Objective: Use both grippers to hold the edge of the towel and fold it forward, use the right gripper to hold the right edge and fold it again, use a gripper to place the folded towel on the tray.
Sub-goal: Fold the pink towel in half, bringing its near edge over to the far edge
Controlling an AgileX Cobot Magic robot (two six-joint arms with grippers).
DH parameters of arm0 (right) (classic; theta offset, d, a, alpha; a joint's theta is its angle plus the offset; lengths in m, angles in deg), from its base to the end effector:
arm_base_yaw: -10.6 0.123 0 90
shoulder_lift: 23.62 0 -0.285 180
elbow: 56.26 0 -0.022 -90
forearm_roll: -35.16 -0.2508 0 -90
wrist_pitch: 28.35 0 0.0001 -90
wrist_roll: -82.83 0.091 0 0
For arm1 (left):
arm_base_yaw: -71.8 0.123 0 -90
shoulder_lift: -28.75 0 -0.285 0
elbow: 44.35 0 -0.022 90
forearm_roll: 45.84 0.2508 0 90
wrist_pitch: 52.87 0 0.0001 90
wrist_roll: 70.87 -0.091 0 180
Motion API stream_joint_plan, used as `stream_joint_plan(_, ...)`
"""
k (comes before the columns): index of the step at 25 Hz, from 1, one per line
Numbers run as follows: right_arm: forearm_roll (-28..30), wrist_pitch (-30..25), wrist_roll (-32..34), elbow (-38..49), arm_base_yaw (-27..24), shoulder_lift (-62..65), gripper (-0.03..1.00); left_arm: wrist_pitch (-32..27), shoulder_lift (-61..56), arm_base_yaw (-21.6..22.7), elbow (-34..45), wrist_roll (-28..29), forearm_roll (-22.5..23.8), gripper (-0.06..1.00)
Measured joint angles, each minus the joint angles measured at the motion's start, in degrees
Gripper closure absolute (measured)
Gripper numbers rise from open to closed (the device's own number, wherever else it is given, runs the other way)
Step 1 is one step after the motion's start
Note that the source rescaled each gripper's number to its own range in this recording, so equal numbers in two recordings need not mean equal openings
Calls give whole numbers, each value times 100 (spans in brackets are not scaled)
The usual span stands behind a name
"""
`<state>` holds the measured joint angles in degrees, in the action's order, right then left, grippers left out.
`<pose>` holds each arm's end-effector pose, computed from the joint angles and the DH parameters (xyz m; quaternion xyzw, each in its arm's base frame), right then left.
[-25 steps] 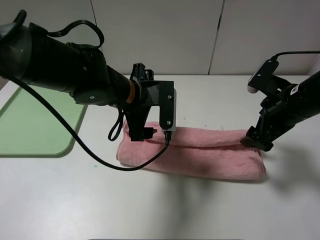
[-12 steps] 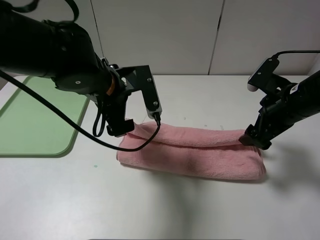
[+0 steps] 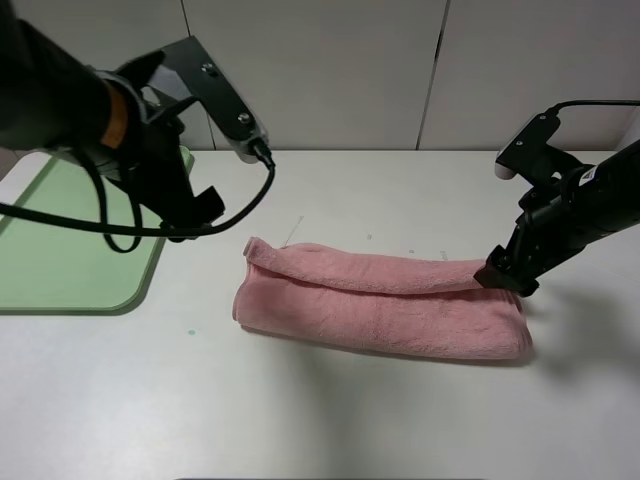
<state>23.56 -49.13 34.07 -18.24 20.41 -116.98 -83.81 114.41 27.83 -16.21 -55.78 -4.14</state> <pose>0.2573 0.0511 0.1782 -0.3999 0.8829 -0.0256 0.2448 0.2189 -0.1678 0.2626 0.4502 0.8038 0.0927 0.3778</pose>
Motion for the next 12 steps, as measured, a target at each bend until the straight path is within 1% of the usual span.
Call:
stream_joint_plan(6, -133, 77, 2, 0, 0, 0, -3, -110, -1454, 0, 964, 689, -3, -6)
stream_joint_plan(8, -158, 79, 2, 0, 0, 0, -3, -340, -1958, 0, 1176, 854, -7, -6)
stream_joint_plan(10, -164, 79, 2, 0, 0, 0, -3, -701, -2497, 0, 1299, 930, -54, -6)
stream_joint_plan(12, -164, 79, 2, 0, 0, 0, -3, -1056, -2983, 0, 1328, 931, -221, -6)
